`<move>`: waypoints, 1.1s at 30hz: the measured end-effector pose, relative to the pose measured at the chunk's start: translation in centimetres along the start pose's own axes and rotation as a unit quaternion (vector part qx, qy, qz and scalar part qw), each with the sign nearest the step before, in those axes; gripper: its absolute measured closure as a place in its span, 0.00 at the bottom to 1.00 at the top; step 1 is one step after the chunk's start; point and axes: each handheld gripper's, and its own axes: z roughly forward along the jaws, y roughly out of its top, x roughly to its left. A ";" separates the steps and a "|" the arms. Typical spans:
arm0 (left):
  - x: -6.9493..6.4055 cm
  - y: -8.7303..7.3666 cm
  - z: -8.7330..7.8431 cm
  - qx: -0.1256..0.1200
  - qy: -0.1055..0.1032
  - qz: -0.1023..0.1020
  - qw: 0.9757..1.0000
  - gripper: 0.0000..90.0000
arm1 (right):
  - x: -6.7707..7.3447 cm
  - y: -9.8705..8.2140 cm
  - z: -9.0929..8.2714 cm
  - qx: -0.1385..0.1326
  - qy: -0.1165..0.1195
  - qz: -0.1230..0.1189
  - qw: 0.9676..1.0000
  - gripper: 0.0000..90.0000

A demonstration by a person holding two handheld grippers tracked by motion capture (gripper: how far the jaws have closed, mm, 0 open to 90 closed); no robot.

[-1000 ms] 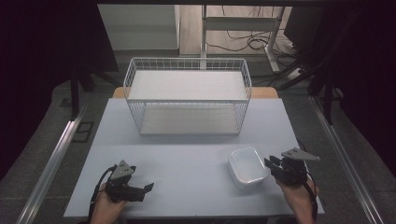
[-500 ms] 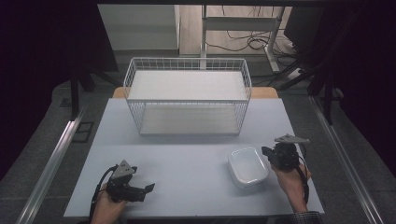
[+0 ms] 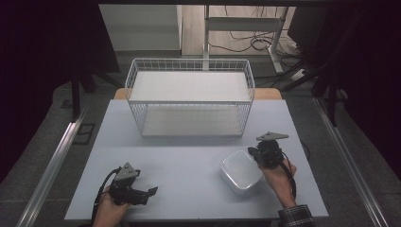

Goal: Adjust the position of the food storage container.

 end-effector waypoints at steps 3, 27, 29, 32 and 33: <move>0.0 0.0 -0.1 0.002 -0.002 0.000 1.000 0.05 | 1.4 0.7 0.8 0.002 0.017 -0.017 1.000 0.99; -0.4 0.1 -0.3 0.004 -0.003 0.008 1.000 0.06 | 3.0 -5.1 -5.8 -0.022 0.004 -0.019 1.000 0.99; -0.4 0.1 -0.3 0.005 -0.004 0.007 1.000 0.06 | 3.4 -6.0 -6.5 -0.017 0.006 -0.012 1.000 0.99; -0.4 0.1 -0.3 0.006 -0.003 0.007 1.000 0.07 | 3.9 -7.1 -6.7 -0.005 0.022 -0.002 1.000 0.98; -0.4 0.1 -0.2 0.007 -0.004 0.006 1.000 0.07 | 4.1 -7.4 -6.6 -0.001 0.031 0.004 1.000 0.98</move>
